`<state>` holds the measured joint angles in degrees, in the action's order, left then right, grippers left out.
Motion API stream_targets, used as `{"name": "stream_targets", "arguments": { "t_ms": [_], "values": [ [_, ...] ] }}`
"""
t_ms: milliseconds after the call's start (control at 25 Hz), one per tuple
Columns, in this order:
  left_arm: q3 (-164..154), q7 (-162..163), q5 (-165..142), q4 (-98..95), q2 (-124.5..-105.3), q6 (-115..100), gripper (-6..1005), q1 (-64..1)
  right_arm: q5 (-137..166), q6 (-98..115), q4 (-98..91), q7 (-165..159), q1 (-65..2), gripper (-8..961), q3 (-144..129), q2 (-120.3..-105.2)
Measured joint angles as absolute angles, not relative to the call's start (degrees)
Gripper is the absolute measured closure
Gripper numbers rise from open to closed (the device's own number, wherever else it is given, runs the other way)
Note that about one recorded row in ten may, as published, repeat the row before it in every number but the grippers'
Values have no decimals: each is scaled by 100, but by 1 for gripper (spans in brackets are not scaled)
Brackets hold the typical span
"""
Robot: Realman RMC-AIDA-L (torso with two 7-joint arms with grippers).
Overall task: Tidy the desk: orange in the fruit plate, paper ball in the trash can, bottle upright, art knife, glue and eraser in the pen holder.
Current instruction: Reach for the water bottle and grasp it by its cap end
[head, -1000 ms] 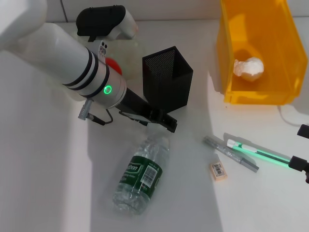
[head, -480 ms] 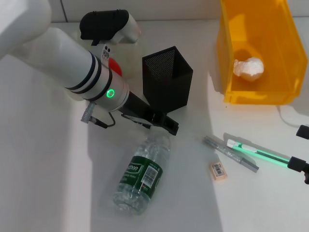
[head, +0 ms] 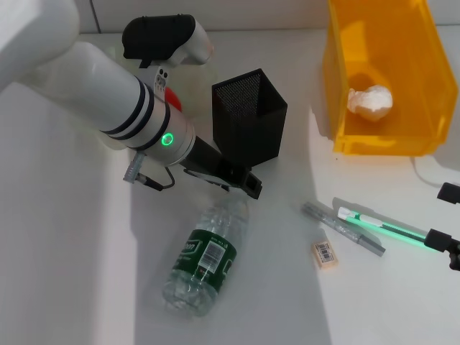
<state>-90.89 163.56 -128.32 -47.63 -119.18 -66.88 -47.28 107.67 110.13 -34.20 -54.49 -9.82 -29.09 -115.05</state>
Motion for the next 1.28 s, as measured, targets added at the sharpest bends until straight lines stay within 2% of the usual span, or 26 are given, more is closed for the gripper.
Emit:
{"name": "stream_targets", "arguments": {
  "t_ms": [320,1080,1280],
  "values": [
    [-9088,16330,-12831,-4762,-11918,-6680,513,-4729,10767,10942,-3415,-5449,-993,233,-2909,-11505],
    [-9034,16102,-12758,-4715,-11918,-6601,546,-4665,10767,10883,-3372,-5449,-1006,233,-2909,-11521],
    [-8774,15517,-12217,-5015,-11871,-6811,547,-4206,10761,10862,-3291,-5449,-1030,233,-2909,-11507]
  ]
}}
